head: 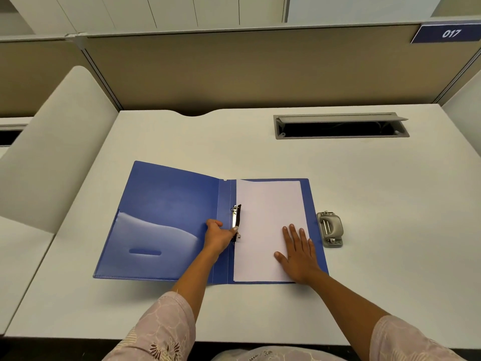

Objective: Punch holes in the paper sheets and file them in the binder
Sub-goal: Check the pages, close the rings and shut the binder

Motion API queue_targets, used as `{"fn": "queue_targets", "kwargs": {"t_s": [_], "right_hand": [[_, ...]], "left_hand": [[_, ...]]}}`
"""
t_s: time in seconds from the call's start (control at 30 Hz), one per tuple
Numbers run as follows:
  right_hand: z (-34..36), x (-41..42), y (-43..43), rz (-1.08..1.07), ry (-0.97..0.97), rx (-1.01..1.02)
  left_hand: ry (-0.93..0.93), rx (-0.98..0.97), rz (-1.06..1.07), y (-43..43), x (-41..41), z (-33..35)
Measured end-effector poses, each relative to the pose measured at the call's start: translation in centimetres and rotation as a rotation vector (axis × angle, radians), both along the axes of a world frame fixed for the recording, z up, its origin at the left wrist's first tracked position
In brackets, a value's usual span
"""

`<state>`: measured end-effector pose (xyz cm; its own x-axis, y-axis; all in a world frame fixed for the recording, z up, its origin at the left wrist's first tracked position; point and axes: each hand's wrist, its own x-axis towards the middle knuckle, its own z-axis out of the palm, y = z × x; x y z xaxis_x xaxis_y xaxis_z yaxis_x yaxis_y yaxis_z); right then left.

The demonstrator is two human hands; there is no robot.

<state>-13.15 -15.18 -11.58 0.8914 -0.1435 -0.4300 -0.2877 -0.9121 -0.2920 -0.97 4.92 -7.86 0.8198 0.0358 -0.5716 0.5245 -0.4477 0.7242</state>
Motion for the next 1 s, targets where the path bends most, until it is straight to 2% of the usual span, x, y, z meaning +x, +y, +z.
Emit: {"fn": "queue_targets", "kwargs": {"t_s": [0.23, 0.47, 0.7, 0.87, 1.0], "right_hand": [[0.0, 0.0, 0.0, 0.0, 0.003, -0.009], [-0.1, 0.0, 0.0, 0.004, 0.004, -0.015], [-0.1, 0.0, 0.0, -0.002, 0.002, -0.01], [0.0, 0.0, 0.1, 0.001, 0.002, -0.016], [-0.1, -0.1, 0.0, 0.004, -0.001, -0.026]], "left_hand": [[-0.079, 0.051, -0.057, 0.1, -0.2, 0.1], [-0.277, 0.061, -0.243, 0.7, -2.6, -0.4], [-0.371, 0.033, -0.264, 0.7, -3.7, -0.2], [-0.421, 0.251, -0.412, 0.2, -3.6, -1.0], [-0.427, 0.431, -0.454, 0.0, -3.7, -1.2]]}}
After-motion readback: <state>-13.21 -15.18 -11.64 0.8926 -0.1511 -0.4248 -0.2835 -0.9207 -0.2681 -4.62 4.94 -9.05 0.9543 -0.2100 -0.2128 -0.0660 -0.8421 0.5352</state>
